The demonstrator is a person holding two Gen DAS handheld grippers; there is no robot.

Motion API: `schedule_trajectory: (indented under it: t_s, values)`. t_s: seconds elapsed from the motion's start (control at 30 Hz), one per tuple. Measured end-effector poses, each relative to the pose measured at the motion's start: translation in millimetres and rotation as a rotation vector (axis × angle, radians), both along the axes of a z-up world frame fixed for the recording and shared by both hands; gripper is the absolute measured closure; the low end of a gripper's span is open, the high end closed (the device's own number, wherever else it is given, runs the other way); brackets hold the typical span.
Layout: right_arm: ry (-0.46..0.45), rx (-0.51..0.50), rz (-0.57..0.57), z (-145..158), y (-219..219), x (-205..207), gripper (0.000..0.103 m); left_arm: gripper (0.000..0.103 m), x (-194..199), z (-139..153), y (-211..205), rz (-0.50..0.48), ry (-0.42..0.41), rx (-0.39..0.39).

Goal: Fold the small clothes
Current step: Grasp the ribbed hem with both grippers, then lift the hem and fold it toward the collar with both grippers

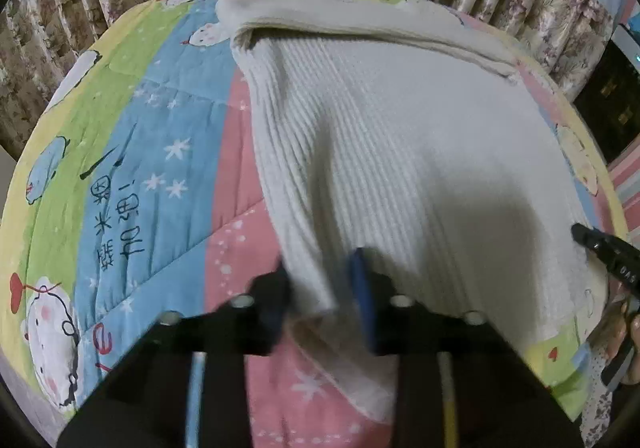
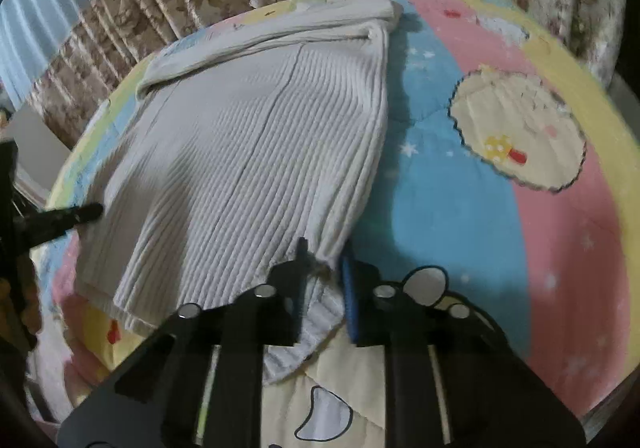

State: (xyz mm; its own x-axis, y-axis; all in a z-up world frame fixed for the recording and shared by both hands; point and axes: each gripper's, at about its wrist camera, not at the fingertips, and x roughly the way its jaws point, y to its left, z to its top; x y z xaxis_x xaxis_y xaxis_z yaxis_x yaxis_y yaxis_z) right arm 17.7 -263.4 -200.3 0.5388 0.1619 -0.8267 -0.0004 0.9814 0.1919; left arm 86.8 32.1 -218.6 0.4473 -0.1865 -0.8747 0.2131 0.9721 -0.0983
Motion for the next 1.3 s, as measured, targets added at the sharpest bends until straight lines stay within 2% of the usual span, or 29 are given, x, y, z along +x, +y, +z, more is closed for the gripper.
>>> schedule_trajectory:
  t_s: [0.07, 0.17, 0.27, 0.43, 0.47, 0.5, 0.53, 0.6, 0.63, 0.73, 0.8, 0.97, 1.1, 1.13, 1.17, 1.23, 1.27, 1.3]
  values:
    - [-0.023, -0.084, -0.005, 7, -1, -4, 0.093, 0.087, -3, 5, -3, -0.005, -0.017, 0.022]
    - [-0.028, -0.142, -0.061, 11, -25, -10, 0.094, 0.088, -7, 12, -1, -0.008, -0.023, 0.036]
    - [-0.011, -0.117, -0.084, 6, -45, -9, 0.094, 0.088, -6, 7, 4, 0.002, -0.004, 0.043]
    - [-0.014, -0.054, -0.059, -1, -41, -13, 0.091, 0.087, -7, 2, 6, 0.013, 0.006, 0.041]
    - [-0.019, -0.026, -0.052, 0, -39, -15, 0.089, 0.085, -7, 2, 6, 0.015, 0.007, 0.041]
    - [-0.029, 0.006, -0.037, 1, -38, -17, 0.089, 0.076, -7, 1, 6, 0.018, 0.009, 0.043]
    - [-0.037, 0.019, -0.025, 2, -34, -20, 0.089, 0.061, -8, 1, 5, 0.024, 0.007, 0.05]
    - [-0.039, 0.032, -0.018, 4, -31, -24, 0.084, 0.046, -12, 2, 10, 0.034, -0.003, 0.063]
    - [-0.046, 0.067, -0.017, 7, -31, -28, 0.076, 0.044, -15, 3, 11, 0.034, -0.002, 0.06]
    - [-0.049, 0.12, -0.033, 11, -33, -38, 0.065, 0.038, -27, 2, 17, 0.043, 0.023, 0.02]
    - [-0.033, 0.142, -0.044, 9, -32, -43, 0.057, 0.038, -35, 0, 17, 0.042, 0.045, -0.005]
    - [0.005, 0.186, -0.029, -2, -21, -41, 0.055, 0.037, -40, -2, 3, 0.016, 0.036, 0.022]
    - [0.007, 0.181, -0.007, -4, -8, -31, 0.054, 0.041, -34, -4, -10, -0.014, 0.024, 0.043]
    - [0.008, 0.179, 0.008, -4, -5, -28, 0.054, 0.051, -33, -4, -14, -0.027, 0.02, 0.047]
    - [0.009, 0.17, 0.022, -3, 0, -27, 0.054, 0.058, -32, -3, -17, -0.042, 0.017, 0.044]
    - [0.002, 0.103, 0.058, -1, 9, -24, 0.068, 0.073, -30, -1, -24, -0.069, -0.003, 0.062]
    - [0.006, 0.085, 0.07, -1, 12, -23, 0.079, 0.077, -30, 0, -27, -0.078, -0.013, 0.078]
    - [0.003, 0.072, 0.079, -1, 13, -22, 0.086, 0.087, -29, 2, -29, -0.086, -0.032, 0.094]
